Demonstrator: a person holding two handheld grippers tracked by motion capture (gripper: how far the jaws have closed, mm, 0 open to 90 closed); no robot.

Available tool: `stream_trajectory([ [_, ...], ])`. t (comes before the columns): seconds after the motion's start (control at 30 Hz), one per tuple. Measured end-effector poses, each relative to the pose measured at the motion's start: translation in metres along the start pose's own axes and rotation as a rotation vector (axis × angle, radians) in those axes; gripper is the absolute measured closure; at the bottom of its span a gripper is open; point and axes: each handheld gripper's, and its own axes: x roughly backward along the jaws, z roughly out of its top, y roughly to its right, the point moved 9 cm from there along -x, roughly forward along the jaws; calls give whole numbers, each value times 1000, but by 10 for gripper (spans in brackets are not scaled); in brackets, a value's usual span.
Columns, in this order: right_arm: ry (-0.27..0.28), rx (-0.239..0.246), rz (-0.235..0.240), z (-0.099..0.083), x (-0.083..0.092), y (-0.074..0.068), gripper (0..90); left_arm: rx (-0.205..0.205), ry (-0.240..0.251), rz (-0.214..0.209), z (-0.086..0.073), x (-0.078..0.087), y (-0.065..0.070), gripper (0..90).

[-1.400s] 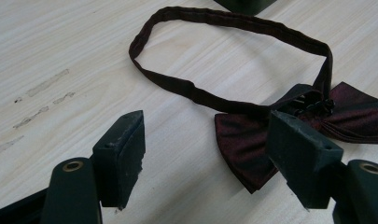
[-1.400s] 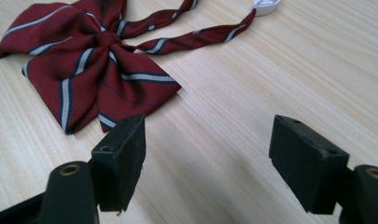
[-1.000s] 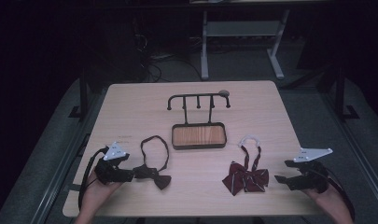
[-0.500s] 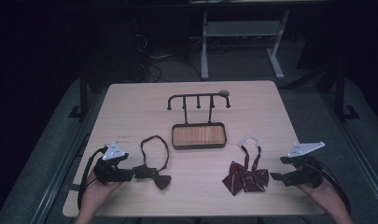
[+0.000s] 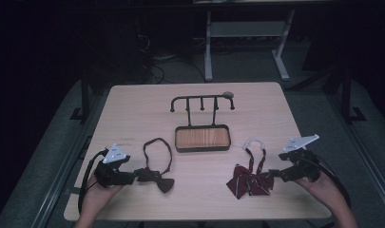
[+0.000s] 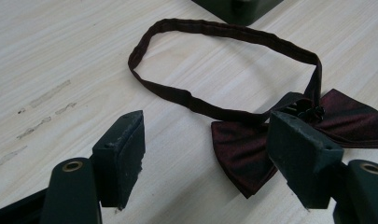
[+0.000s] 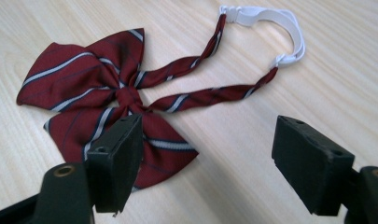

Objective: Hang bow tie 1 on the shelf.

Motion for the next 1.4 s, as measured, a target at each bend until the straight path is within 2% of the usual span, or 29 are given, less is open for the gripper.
stream_trajectory([
  [0.07,-10,4,7,3,-2,0,270,8,12,-2,1,0,1,288],
  [0.4,-62,7,1,12,-15,7,295,-5,1,1,0,0,1,287],
  [0.7,-94,-5,-9,19,-18,14,309,-10,0,-5,0,-1,2,288],
  [0.9,-99,-2,-13,26,-18,14,313,-12,-2,-5,0,-1,1,288],
  [1.13,-119,5,-21,35,-21,15,317,6,9,-3,0,-1,2,288],
  [1.3,-127,13,-23,41,-26,14,322,-9,8,2,0,1,2,289],
  [1.4,-130,16,-17,45,-29,14,325,-2,13,7,-1,2,0,289],
])
